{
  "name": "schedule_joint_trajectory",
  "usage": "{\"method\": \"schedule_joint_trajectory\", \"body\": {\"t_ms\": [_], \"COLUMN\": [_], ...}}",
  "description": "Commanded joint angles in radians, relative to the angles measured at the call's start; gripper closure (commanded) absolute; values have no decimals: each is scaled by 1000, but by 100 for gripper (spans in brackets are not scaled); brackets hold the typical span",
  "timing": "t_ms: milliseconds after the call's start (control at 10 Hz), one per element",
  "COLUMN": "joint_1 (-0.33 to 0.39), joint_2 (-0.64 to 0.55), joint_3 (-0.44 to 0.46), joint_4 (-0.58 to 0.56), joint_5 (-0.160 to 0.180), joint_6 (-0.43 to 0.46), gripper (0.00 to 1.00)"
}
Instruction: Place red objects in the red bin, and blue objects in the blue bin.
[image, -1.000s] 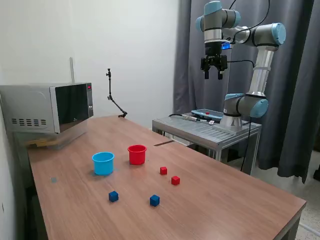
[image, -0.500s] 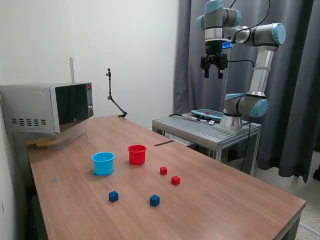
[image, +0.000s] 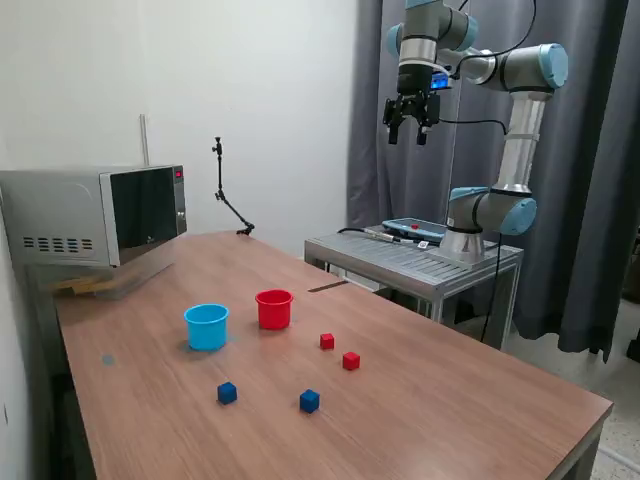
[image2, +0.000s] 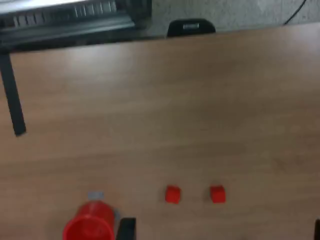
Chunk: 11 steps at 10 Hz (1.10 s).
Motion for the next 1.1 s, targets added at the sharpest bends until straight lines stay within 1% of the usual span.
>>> {"method": "schedule_joint_trajectory", "body": {"t_ms": [0, 100, 200, 400, 500, 600, 700, 800, 900, 1000], "joint_1": [5, 46, 73, 77, 94, 110, 128, 136, 139, 139], "joint_2": [65, 113, 179, 316, 376, 475, 543, 587, 617, 655], "joint_3": [-70, -119, -184, -325, -385, -465, -522, -547, -542, -541], "joint_4": [-27, -62, -82, -106, -128, -136, -138, -153, -203, -220], "joint_5": [7, 9, 9, 12, 41, 79, 93, 107, 110, 110], "joint_6": [-58, -62, -62, -58, -50, -33, -33, -33, -33, -35], "gripper": [0, 0, 0, 0, 0, 0, 0, 0, 0, 0]}}
